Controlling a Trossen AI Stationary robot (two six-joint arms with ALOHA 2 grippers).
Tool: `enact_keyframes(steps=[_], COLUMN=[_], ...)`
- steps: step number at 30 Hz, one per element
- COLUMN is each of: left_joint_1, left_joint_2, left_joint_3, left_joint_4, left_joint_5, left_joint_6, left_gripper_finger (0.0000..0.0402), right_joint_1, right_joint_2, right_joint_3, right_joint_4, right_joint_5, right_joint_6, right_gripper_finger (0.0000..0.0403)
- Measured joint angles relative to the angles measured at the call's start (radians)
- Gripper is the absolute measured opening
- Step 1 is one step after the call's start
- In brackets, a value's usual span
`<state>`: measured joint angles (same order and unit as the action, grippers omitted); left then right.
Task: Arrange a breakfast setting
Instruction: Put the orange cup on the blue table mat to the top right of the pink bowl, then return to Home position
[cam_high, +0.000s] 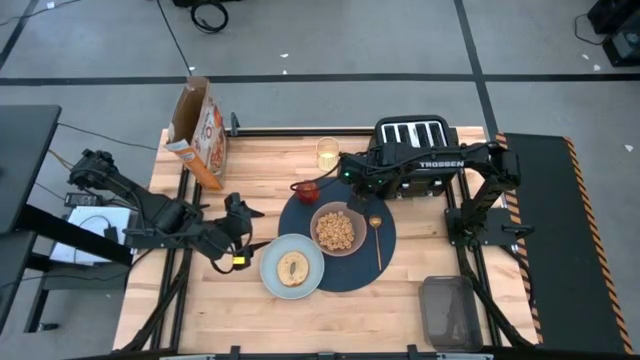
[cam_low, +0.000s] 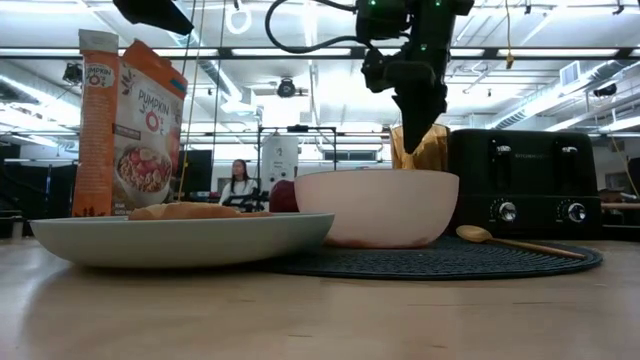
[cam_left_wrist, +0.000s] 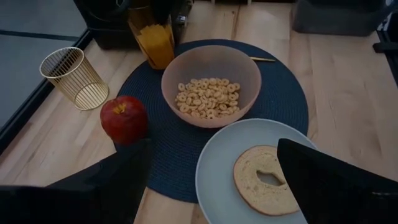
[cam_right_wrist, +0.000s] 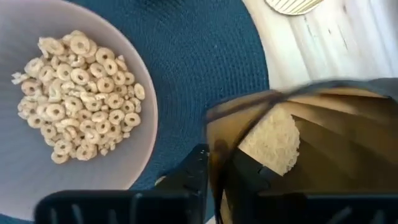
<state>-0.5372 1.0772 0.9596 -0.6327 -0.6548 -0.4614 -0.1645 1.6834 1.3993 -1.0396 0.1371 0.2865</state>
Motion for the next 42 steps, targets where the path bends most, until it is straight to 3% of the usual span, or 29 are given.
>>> enact_keyframes(steps=[12,17,22,25,29,31,35,42], left_joint_1=[-0.044,-0.043,-0.002,0.059,0.182,0.249,0.356,0.367], left_joint_2=[0.000,-0.005,-0.004,-0.004,-0.029,-0.054,-0.152,-0.391], left_joint_3=[0.000,0.000,-0.019,-0.110,-0.220,-0.248,-0.265,-0.264], left_joint_4=[0.001,0.044,0.230,0.463,0.650,0.673,0.673,0.664], left_joint_5=[-0.033,-0.065,-0.070,-0.027,0.003,0.016,0.154,0.214], left_joint_6=[-0.001,0.026,0.139,0.264,0.342,0.343,0.383,0.504], left_gripper_finger=[0.0352,0.0352,0.0352,0.0352,0.0344,0.0333,0.0306,0.0257], right_joint_1=[0.005,0.014,0.041,0.073,0.126,0.153,0.199,0.223], right_joint_2=[-0.017,-0.072,-0.184,-0.283,-0.440,-0.519,-0.696,-1.035], right_joint_3=[0.056,0.157,0.190,0.099,-0.154,-0.301,-0.522,-0.709], right_joint_4=[-0.063,-0.106,-0.012,0.174,0.495,0.644,0.863,1.004], right_joint_5=[-0.018,0.011,0.078,0.106,0.077,0.032,-0.001,0.009], right_joint_6=[-0.002,-0.043,-0.168,-0.249,-0.346,-0.388,-0.420,-0.403], right_gripper_finger=[0.0153,0.0172,0.0176,0.0175,0.0174,0.0174,0.0174,0.0171])
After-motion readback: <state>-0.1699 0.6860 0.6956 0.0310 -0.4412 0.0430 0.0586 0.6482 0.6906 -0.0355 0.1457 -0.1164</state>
